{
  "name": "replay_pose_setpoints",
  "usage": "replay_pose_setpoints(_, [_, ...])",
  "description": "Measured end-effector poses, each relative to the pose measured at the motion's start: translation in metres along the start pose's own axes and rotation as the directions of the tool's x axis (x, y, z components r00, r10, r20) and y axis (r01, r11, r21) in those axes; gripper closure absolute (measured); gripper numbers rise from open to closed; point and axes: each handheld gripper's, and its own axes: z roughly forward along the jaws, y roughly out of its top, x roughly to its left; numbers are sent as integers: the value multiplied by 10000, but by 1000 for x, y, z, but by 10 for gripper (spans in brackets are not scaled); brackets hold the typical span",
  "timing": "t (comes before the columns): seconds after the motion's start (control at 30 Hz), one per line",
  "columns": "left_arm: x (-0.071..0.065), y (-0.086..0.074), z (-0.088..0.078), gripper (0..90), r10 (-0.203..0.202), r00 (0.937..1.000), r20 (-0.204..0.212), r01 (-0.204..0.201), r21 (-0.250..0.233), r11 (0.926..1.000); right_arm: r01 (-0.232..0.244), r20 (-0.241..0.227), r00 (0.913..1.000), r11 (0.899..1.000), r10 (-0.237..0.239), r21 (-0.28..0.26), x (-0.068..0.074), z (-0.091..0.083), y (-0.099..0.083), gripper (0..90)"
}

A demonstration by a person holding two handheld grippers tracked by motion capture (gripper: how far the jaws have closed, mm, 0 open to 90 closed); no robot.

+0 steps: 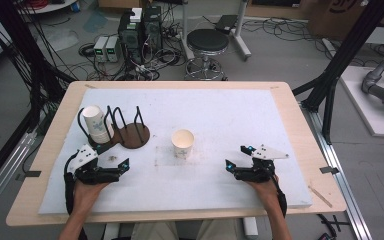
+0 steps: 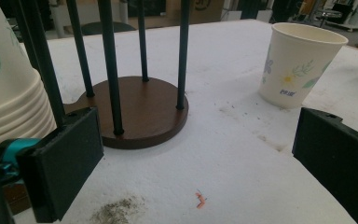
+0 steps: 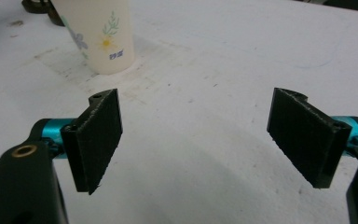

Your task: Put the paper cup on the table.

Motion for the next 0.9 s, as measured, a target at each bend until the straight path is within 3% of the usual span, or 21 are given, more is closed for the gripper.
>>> replay_pose_setpoints(0.17, [0,0,0,18,48,10000,-13,-48,-14,10000,-263,110,9996,9994,265,-226,-2,-2,-2,185])
replay_pose_setpoints(0.9, [-1,-1,-1,18,112,9999,10,-112,-98,9999,-29,149,9999,10000,29,-57,0,-1,-2,185])
